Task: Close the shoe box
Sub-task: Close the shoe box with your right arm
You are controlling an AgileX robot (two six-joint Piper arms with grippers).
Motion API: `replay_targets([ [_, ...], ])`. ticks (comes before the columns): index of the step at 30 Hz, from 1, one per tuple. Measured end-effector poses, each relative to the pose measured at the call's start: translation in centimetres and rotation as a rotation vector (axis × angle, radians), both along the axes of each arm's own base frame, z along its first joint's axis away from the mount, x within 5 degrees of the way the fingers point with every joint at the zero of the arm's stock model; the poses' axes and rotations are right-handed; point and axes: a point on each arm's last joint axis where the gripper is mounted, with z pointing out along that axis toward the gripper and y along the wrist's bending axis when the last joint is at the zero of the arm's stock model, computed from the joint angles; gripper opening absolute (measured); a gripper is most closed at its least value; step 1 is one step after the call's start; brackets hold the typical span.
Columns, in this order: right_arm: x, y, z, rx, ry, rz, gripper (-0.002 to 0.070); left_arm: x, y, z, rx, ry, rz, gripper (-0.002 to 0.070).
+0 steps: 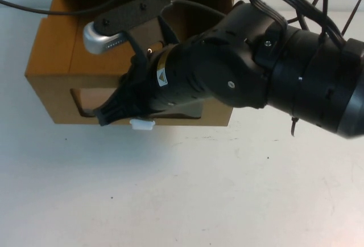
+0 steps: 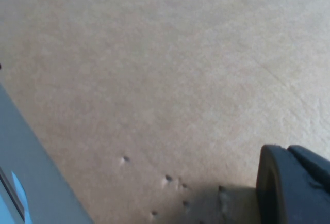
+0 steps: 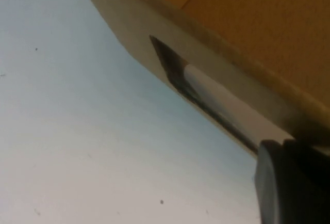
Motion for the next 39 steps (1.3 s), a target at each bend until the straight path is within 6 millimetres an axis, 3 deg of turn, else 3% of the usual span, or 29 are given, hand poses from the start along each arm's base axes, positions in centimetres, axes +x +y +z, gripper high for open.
replay_targets([
  [8, 1.2, -0.8, 0.3, 0.032, 0.009, -0.038, -0.0011, 0.0, 0.0, 0.0, 0.0, 0.001, -0.001, -0.0005],
  [18, -0.1, -0.6, -0.3, 0.018, 0.153, 0.04, -0.0011, 0.0, 0.0, 0.0, 0.001, 0.001, -0.002, -0.0005],
  [31, 0.5, -1.3, 1.1, 0.032, 0.021, -0.008, -0.0011, -0.1, 0.0, 0.0, 0.004, 0.004, -0.005, -0.0005],
  [39, 2.3, -2.5, 1.3, 0.061, -0.012, -0.072, -0.0011, -0.1, 0.0, 0.0, 0.004, 0.004, -0.005, -0.0005],
])
